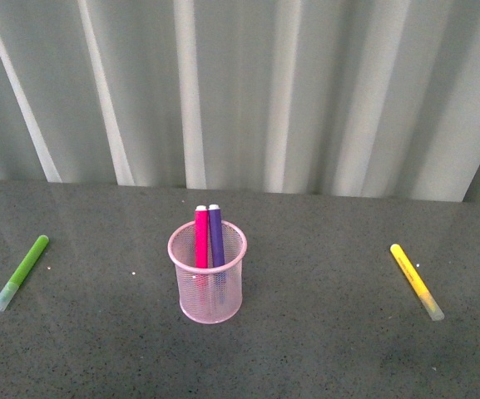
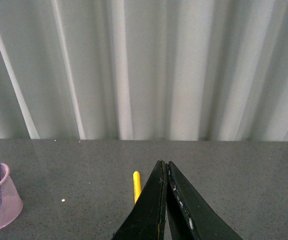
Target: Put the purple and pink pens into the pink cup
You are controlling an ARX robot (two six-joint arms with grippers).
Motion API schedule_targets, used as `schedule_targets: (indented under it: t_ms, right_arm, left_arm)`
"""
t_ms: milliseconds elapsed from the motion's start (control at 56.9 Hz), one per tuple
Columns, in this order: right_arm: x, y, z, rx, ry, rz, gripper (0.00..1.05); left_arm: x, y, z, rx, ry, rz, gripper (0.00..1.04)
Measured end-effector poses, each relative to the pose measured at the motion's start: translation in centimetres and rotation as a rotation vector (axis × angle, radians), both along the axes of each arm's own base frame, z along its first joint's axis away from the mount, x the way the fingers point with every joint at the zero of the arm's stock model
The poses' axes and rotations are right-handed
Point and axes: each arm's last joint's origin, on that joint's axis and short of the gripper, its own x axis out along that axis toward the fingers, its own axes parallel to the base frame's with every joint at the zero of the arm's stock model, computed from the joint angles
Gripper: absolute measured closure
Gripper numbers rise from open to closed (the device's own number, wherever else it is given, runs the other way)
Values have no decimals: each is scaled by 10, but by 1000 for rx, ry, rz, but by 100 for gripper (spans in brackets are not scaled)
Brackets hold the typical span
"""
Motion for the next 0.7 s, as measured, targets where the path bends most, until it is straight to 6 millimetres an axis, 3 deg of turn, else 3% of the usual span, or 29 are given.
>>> schedule_targets:
  t_ms: [704]
  right_arm:
    - [-18,0,-3,7,5,0,101]
  left_arm:
    - [0,0,0,0,-1,0,7]
